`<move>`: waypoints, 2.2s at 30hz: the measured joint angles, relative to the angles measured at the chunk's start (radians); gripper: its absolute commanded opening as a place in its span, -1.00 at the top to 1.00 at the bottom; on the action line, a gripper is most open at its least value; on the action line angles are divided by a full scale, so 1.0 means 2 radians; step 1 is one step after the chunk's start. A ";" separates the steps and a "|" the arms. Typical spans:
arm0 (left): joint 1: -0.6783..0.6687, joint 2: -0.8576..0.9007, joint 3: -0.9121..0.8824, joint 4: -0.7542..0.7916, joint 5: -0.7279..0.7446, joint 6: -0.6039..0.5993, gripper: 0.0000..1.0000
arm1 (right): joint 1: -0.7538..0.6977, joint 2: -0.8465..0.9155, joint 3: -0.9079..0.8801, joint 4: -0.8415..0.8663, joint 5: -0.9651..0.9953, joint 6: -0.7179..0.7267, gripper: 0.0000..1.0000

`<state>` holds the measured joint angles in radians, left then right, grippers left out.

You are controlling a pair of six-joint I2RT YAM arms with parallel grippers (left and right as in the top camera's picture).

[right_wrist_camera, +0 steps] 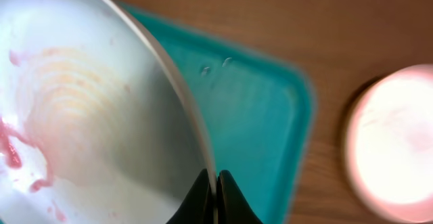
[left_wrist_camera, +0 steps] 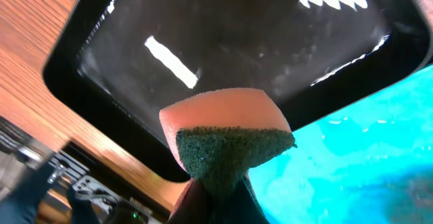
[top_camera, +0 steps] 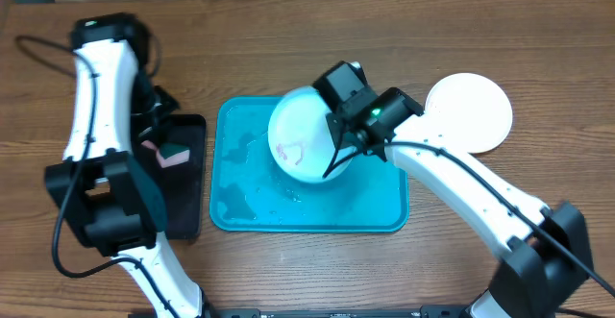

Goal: Clean dirty plates on tray and stack at the side
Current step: 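Carry the sponge with the left gripper back to the black tray, then lift the light-blue plate with the right gripper and carry it right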

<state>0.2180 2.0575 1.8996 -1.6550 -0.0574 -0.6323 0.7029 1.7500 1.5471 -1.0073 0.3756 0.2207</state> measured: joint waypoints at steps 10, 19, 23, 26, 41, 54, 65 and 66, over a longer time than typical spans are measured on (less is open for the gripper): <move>0.060 0.000 -0.036 0.006 0.067 0.071 0.92 | 0.131 -0.004 0.097 0.049 0.312 -0.174 0.93; 0.076 0.000 -0.038 0.010 0.093 0.087 0.92 | 0.203 -0.004 0.103 0.248 0.496 -0.464 0.93; 0.075 0.000 -0.038 0.010 0.095 0.091 0.92 | 0.218 -0.004 0.103 0.315 0.531 -0.567 0.93; 0.075 0.000 -0.039 0.011 0.097 0.094 0.92 | 0.222 -0.004 0.103 0.355 0.555 -0.618 0.93; 0.075 0.000 -0.040 0.014 0.099 0.096 0.91 | 0.198 -0.004 0.108 0.150 0.553 -0.356 0.93; 0.075 0.000 -0.040 0.015 0.100 0.096 0.91 | 0.117 -0.021 0.094 -0.029 0.261 -0.113 0.92; 0.075 0.000 -0.041 0.018 0.100 0.096 0.92 | -0.014 -0.071 0.070 -0.075 0.150 0.003 0.93; 0.075 0.000 -0.041 0.018 0.100 0.096 0.92 | -0.044 -0.067 0.064 -0.076 0.135 0.021 0.93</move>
<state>0.3683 2.0571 1.8179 -1.6196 0.1429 -0.4404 0.6155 1.6157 1.6749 -1.1603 0.6453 0.2626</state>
